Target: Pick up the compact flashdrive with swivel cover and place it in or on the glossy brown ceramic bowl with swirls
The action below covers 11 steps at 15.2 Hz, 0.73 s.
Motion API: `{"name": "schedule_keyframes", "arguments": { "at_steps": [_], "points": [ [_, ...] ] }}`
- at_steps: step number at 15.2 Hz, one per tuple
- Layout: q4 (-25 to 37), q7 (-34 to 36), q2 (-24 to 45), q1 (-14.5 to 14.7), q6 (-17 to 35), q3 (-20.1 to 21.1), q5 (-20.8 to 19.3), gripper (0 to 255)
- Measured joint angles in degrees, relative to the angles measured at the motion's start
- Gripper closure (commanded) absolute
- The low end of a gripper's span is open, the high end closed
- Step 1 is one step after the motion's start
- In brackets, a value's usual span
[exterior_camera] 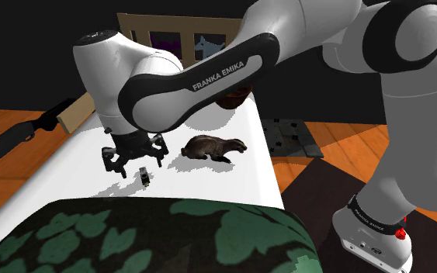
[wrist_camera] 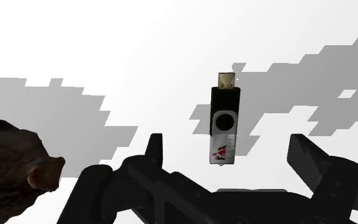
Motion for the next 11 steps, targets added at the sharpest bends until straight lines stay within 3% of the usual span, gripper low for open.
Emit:
{"name": "schedule_keyframes", "arguments": {
  "at_steps": [7, 8, 11],
  "points": [
    [-0.57, 0.17, 0.28, -0.01, 0.82, -0.13, -0.23, 0],
    [-0.57, 0.17, 0.28, -0.01, 0.82, -0.13, -0.23, 255],
    [-0.4, 0.18, 0.1, 0.05, 1.09, 0.01, -0.2, 255]
  ]
}}
